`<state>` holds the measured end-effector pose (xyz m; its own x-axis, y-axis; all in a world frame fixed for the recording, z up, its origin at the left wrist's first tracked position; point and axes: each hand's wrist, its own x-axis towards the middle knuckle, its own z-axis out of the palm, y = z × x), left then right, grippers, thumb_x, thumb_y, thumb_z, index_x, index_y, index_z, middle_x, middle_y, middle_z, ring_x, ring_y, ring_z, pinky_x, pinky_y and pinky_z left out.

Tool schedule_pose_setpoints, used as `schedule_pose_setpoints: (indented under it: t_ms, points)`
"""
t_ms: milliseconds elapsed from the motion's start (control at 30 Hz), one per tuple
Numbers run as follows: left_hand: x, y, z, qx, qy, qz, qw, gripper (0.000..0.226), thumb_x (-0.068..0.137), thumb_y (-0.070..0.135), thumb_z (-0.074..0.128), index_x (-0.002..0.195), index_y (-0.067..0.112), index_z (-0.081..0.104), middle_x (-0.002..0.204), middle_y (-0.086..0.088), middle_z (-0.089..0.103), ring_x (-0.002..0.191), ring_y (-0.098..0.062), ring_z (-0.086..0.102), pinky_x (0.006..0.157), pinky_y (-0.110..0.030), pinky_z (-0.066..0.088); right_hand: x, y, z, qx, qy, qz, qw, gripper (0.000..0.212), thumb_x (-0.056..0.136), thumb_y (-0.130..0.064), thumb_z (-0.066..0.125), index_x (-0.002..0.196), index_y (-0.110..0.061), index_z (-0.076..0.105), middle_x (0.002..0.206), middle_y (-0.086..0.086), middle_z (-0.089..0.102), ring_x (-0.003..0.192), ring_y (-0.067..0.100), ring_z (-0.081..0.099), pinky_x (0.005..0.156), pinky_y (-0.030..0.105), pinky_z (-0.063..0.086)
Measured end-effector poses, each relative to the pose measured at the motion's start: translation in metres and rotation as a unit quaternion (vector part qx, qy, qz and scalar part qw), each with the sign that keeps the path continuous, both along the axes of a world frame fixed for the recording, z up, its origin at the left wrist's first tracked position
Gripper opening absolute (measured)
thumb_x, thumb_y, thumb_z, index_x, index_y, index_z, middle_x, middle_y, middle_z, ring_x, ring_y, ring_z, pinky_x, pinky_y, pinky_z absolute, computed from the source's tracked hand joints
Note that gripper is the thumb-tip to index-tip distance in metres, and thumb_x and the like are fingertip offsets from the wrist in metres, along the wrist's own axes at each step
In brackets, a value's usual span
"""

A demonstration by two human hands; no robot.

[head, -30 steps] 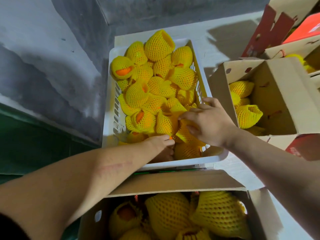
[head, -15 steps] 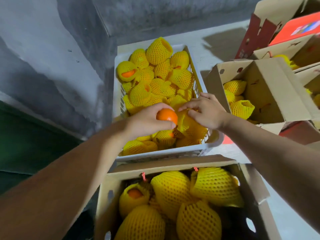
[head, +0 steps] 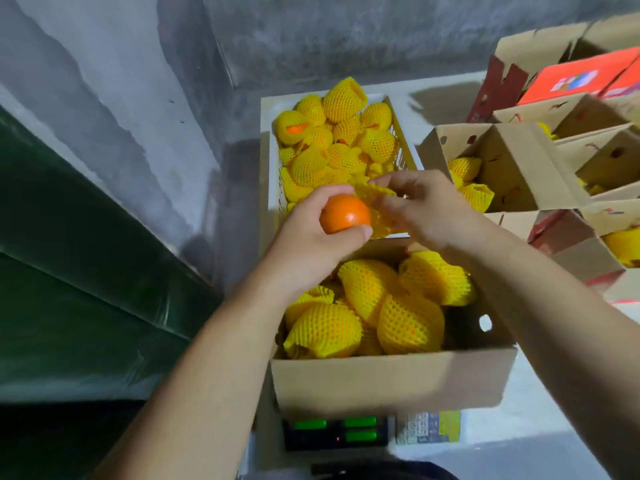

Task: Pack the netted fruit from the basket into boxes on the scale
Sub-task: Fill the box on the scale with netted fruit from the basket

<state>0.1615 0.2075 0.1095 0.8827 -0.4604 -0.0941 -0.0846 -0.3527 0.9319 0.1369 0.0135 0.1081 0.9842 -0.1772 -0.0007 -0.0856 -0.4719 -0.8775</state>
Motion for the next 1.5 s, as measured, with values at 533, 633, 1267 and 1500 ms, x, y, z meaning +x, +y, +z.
schedule_pose_setpoints:
  t_ms: [533, 633, 1267, 1500]
  points:
    - [-0.093, 0.059, 0.0, -0.165, 0.144, 0.084, 0.972, 0.042, 0.09, 0.048, 0.075, 0.127, 0.033, 0.064, 0.119, 0.011, 0.076, 0.109, -0.009, 0.072, 0.087, -0.029, 0.063, -0.103, 0.096, 0.006, 0.136, -0.099, -0.065, 0.984, 0.037, 0.077, -0.018, 0.064, 0.113, -0.024, 0.071, 0.097, 0.0, 0.071, 0.077, 0.015, 0.063, 0.071, 0.031, 0.056]
    - [-0.102, 0.054, -0.003, -0.158, 0.141, 0.109, 0.971, 0.077, 0.077, 0.068, 0.076, 0.143, 0.04, 0.049, 0.132, 0.015, 0.069, 0.121, -0.011, 0.066, 0.095, -0.034, 0.06, -0.107, 0.107, 0.007, 0.249, -0.092, -0.075, 0.961, 0.034, 0.078, -0.014, 0.062, 0.11, -0.018, 0.071, 0.099, 0.019, 0.071, 0.088, 0.036, 0.067, 0.087, 0.051, 0.058]
    - [-0.098, 0.042, -0.002, -0.093, -0.021, 0.091, 0.991, 0.027, 0.097, 0.007, 0.07, 0.123, 0.013, 0.068, 0.1, 0.005, 0.063, 0.093, -0.008, 0.062, 0.074, -0.017, 0.052, -0.11, 0.11, -0.032, -0.093, -0.077, 0.024, 0.992, 0.059, 0.086, -0.02, 0.083, 0.137, -0.008, 0.056, 0.13, 0.013, 0.065, 0.124, 0.028, 0.059, 0.105, 0.052, 0.047]
    - [-0.089, 0.05, -0.003, -0.093, 0.001, 0.092, 0.991, 0.032, 0.105, 0.017, 0.061, 0.136, 0.011, 0.065, 0.129, -0.006, 0.067, 0.108, -0.012, 0.064, 0.07, -0.006, 0.048, -0.119, 0.097, -0.036, -0.102, -0.092, -0.052, 0.989, 0.059, 0.084, -0.046, 0.08, 0.123, -0.009, 0.054, 0.112, 0.002, 0.062, 0.1, 0.015, 0.059, 0.084, 0.037, 0.05]
